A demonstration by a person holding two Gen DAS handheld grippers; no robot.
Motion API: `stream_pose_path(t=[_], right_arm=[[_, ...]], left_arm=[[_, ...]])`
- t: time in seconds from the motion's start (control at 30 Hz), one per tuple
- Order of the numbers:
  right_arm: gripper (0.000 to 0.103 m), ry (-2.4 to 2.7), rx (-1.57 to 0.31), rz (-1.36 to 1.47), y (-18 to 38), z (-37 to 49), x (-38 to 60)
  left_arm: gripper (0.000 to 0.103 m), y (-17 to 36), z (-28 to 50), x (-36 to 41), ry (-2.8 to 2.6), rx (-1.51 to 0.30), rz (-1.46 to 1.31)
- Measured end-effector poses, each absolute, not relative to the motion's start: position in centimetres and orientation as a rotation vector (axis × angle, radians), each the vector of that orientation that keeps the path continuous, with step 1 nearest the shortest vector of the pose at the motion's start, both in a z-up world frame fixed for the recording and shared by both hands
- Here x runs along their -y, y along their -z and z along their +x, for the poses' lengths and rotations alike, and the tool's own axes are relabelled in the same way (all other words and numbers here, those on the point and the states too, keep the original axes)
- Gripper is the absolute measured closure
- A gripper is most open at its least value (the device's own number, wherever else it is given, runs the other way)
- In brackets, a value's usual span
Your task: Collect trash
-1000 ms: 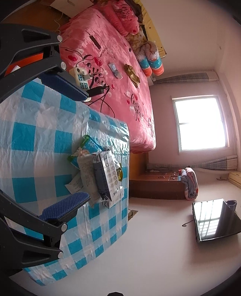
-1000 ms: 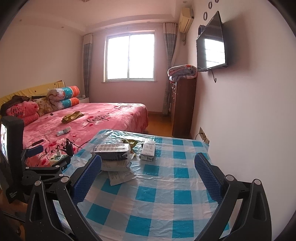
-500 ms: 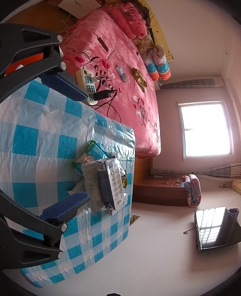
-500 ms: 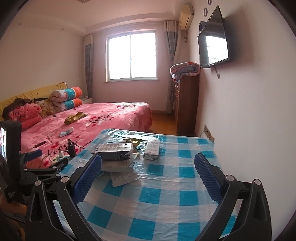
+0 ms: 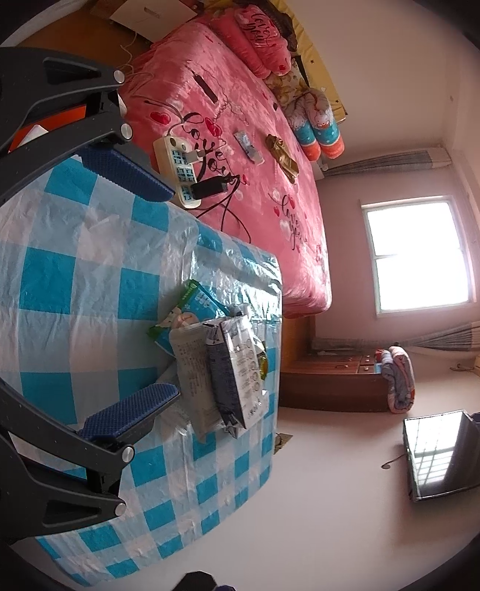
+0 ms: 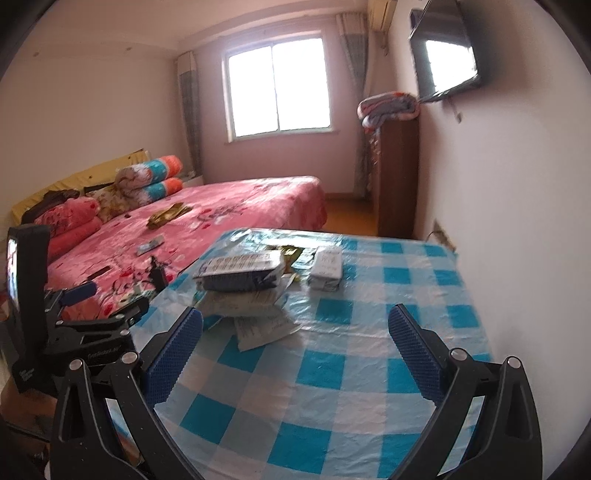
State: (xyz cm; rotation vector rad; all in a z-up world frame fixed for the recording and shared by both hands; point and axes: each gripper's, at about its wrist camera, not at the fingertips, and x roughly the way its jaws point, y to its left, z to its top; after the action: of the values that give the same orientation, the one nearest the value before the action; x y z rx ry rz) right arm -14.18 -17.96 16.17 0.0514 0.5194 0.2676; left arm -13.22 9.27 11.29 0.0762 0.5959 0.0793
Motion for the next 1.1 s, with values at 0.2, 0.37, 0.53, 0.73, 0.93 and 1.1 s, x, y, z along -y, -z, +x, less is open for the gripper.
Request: stream_pose_path(t=[0.2, 0.37, 0.53, 0.73, 0.93, 1.1], right_arm=[[0.004, -0.331, -0.605, 0.097, -14.6, -12.7, 17.9], [0.004, -0.337, -0.657, 0.114, -13.6, -11.4, 18.0], [0.004, -0.394, -0.731, 0.178, -11.9, -9.6, 18.1], [0.004, -0.439, -0.799, 0.217, -10.1, -8.7, 17.9], [0.004, -0.465, -0.829, 0.216, -9.1, -8.5, 18.0], [0.004, -0.464, -0.871, 0.23, -7.8, -7.7, 18.5]], left_arm=[[0.004, -10.7, -12.1, -10.1, -0.004, -0.608, 0.077], [0.004, -10.2, -11.3, -10.5, 0.058, -0.603, 0.087], [0.004, -9.7, -9.5, -10.9, 0.137, -0.615, 0.073], [0.004, -10.4, -5.7, -9.6, 0.29, -0.625, 0.122], [0.004, -11.0, -1.4, -6.4, 0.435, -0.642, 0.34], [0.004, -11.3, 1.1, -5.0, 0.562, -0.689, 0.439]])
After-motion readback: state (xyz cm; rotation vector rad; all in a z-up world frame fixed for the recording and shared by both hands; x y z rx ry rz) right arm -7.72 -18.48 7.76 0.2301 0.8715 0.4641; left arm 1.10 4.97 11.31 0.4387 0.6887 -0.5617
